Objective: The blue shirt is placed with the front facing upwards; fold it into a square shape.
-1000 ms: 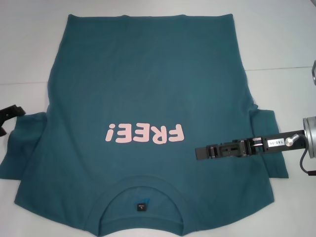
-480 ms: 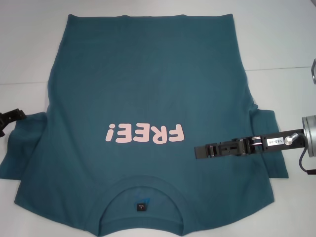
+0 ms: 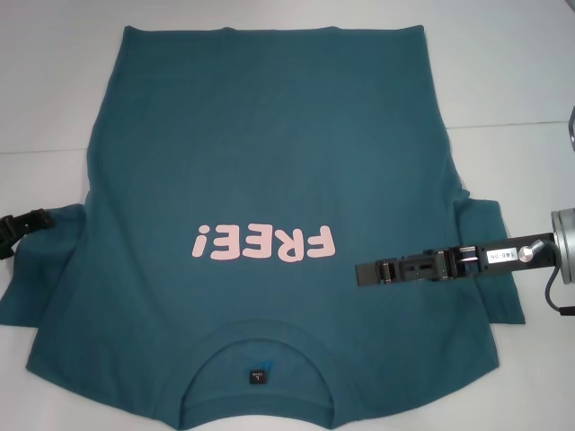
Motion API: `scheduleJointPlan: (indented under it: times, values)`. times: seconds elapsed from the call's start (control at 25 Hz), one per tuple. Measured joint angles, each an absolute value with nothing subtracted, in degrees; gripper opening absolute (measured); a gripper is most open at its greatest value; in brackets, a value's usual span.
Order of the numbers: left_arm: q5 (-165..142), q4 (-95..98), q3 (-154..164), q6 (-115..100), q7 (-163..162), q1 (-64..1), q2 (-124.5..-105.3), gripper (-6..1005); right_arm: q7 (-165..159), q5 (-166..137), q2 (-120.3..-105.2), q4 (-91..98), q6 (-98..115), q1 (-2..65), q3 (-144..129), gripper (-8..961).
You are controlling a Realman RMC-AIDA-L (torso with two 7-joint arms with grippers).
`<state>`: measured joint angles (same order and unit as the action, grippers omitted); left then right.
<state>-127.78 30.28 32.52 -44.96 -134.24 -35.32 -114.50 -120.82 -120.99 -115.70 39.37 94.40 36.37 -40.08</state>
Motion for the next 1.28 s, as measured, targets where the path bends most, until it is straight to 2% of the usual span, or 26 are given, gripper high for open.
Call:
scheduleJointPlan:
  times: [1.08, 1.28]
  values:
    - [-129.0, 29.6, 33.7, -49.1, -137.8, -36.3, -114.14, 908, -120.8, -120.7, -115.43, 39.4, 94.3, 36.1, -40.0, 944]
    - [-131.5, 29.9, 33.6, -49.2, -139.4, -36.9, -113.83, 786, -120.8, -120.8, -115.28, 39.4, 94.3, 36.1, -39.8, 944]
